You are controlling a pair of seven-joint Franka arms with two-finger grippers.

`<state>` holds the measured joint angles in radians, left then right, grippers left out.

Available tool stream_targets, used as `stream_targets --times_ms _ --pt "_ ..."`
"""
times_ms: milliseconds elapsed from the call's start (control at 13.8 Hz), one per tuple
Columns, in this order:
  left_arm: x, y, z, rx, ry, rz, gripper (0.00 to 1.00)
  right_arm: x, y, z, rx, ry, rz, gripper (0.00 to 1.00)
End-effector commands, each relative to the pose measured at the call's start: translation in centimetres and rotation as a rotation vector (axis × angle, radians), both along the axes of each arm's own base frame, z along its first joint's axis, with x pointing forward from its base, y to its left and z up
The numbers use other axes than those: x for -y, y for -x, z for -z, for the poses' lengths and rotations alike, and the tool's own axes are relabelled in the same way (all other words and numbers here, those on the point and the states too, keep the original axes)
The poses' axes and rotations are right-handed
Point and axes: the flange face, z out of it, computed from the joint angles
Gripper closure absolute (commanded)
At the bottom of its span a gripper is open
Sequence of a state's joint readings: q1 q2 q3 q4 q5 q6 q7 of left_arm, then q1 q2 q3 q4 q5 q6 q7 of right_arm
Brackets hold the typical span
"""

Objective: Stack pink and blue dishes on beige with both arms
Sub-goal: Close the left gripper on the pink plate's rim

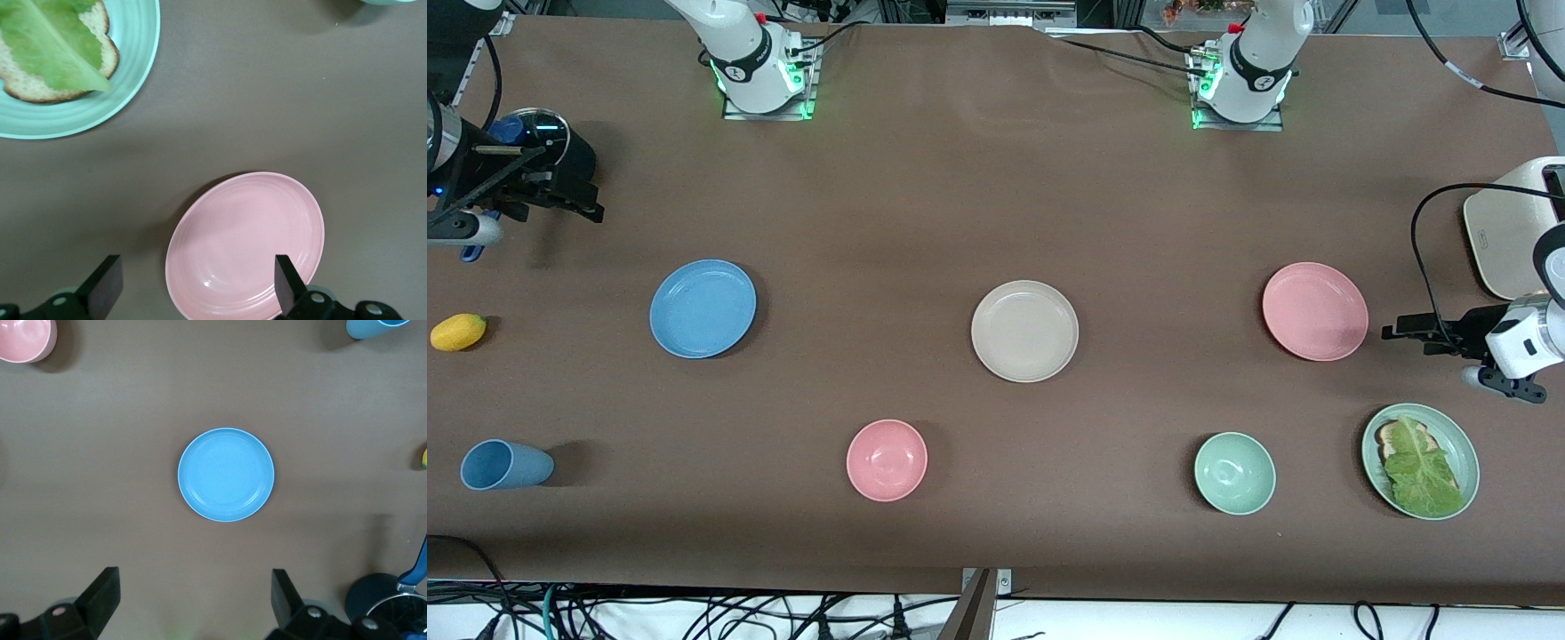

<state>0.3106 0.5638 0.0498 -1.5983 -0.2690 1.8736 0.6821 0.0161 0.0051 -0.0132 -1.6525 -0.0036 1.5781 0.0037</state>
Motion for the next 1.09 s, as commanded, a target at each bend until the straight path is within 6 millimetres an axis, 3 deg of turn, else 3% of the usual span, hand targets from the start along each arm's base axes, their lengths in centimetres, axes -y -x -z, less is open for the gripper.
stream_targets --times_ms 0,1017 --pt "-1.4 0.5 1.6 0.040 0.044 0.019 0.00 0.1 0.4 -0.1 -0.002 0.004 0.000 0.00" --pt "-4.2 4.3 10.2 0.018 0.162 -0.059 0.00 0.2 0.4 -0.1 -0.003 0.004 0.002 0.00"
